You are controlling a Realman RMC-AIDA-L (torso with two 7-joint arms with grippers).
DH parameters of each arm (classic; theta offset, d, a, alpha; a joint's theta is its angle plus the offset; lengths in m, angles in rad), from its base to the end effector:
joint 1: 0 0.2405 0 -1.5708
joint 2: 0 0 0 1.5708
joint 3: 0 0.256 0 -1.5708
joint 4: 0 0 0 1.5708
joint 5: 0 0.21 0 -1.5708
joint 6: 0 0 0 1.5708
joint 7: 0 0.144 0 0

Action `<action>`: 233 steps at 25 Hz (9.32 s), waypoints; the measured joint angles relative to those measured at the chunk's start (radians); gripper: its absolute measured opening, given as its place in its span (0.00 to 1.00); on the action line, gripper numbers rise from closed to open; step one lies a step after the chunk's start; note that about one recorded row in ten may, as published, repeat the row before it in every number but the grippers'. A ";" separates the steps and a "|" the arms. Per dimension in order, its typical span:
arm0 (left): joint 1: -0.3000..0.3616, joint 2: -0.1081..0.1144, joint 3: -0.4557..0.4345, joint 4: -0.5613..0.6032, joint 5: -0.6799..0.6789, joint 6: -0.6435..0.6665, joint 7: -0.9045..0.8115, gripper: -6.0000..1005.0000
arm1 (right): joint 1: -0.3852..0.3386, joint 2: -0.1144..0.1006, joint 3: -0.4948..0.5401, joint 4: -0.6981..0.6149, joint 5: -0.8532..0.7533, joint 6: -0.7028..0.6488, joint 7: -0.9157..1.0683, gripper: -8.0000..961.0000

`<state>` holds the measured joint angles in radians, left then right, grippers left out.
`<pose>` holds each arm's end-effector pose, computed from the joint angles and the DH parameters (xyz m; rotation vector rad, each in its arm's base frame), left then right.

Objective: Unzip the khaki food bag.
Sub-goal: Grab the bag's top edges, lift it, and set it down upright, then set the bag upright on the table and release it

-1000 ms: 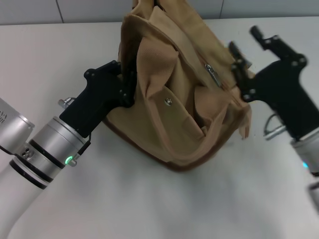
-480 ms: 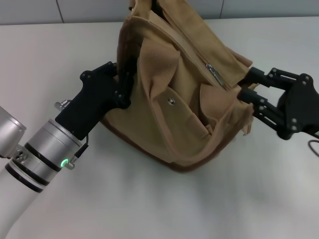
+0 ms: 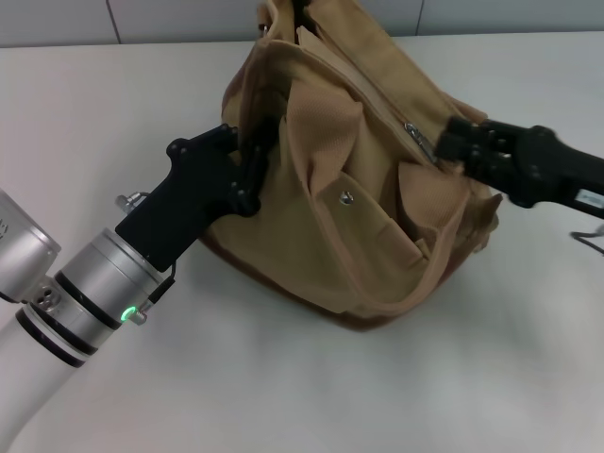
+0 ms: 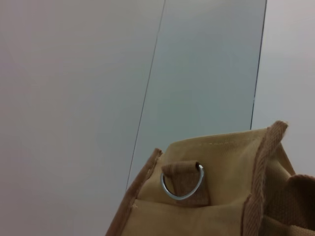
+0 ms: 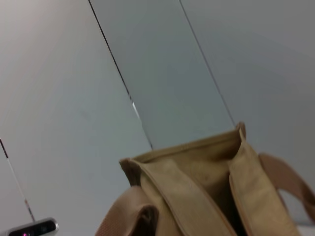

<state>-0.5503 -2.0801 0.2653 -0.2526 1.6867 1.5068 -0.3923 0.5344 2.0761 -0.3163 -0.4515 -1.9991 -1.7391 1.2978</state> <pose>-0.2391 0.2865 -0.0782 -2.0912 -0.4864 -1.2094 0.2655 0.3099 0.0113 -2.4929 0.7472 1.1825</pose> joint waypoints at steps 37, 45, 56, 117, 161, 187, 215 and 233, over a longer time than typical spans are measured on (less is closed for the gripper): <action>-0.005 0.000 0.000 0.012 0.027 0.016 -0.003 0.06 | 0.033 -0.005 -0.118 0.081 0.031 0.237 0.113 0.38; -0.005 0.000 -0.002 0.010 0.051 0.025 -0.003 0.06 | 0.049 -0.023 -0.209 0.083 0.029 0.222 0.247 0.38; 0.002 0.000 0.000 0.007 0.053 0.029 -0.003 0.06 | 0.061 -0.036 -0.245 0.087 0.029 0.157 0.343 0.39; 0.007 0.005 -0.052 0.155 0.087 0.214 0.054 0.06 | 0.007 -0.027 -0.239 0.091 0.043 0.211 0.407 0.38; 0.039 0.001 -0.141 0.103 0.181 0.232 0.109 0.06 | 0.051 0.005 -0.233 0.228 0.079 0.347 0.259 0.01; 0.131 0.004 -0.271 0.146 0.184 0.283 0.039 0.06 | -0.029 0.001 -0.155 0.149 0.153 0.323 0.094 0.16; 0.113 0.000 -0.266 0.132 0.185 0.233 0.038 0.06 | 0.139 0.012 -0.207 0.352 0.180 0.573 -0.470 0.61; 0.130 0.000 -0.256 0.087 0.191 0.159 -0.006 0.07 | 0.117 0.004 0.126 0.285 0.183 0.410 -0.283 0.24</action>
<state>-0.4199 -2.0800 0.0093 -0.1652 1.8778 1.6661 -0.3984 0.6517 2.0804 -0.1901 -0.1669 -1.8162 -1.3295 1.0146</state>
